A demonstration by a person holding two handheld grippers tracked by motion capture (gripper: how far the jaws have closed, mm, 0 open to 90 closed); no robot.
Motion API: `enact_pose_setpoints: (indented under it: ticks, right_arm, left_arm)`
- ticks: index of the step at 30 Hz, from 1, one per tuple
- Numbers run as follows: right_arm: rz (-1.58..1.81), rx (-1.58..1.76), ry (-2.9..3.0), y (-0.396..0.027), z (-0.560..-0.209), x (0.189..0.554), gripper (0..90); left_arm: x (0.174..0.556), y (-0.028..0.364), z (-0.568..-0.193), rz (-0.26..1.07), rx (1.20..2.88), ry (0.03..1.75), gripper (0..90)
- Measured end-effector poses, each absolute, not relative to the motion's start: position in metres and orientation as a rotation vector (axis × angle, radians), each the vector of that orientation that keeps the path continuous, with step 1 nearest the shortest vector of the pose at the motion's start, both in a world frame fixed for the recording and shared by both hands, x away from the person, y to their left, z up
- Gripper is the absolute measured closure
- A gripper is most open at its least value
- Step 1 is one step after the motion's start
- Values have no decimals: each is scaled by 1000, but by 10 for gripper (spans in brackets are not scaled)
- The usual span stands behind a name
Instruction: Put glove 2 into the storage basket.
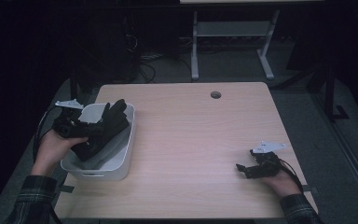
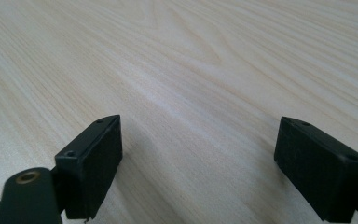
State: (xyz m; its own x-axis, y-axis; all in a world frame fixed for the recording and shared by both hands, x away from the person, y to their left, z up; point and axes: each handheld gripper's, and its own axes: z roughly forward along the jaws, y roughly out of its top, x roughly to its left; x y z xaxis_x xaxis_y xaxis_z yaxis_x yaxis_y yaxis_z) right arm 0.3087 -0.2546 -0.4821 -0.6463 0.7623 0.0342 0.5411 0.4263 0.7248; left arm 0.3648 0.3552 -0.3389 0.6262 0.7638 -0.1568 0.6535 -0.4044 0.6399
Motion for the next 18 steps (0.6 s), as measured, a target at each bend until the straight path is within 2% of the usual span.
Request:
enact_pose_setpoints:
  ticks: [8, 9, 13, 18]
  right_arm:
    - [1048, 1123, 2385, -255, -482, 309, 150]
    - [1048, 1123, 2384, -255, -482, 309, 150]
    - [1047, 1124, 2385, -255, -482, 309, 150]
    - [1048, 1121, 2385, -255, -482, 309, 150]
  left_arm:
    - [372, 364, -367, 188, 2163, 1188, 640]
    - [373, 365, -368, 206, 2163, 1198, 609]
    - [374, 366, -371, 305, 2168, 1247, 394]
    - [370, 364, -365, 350, 2136, 1227, 271]
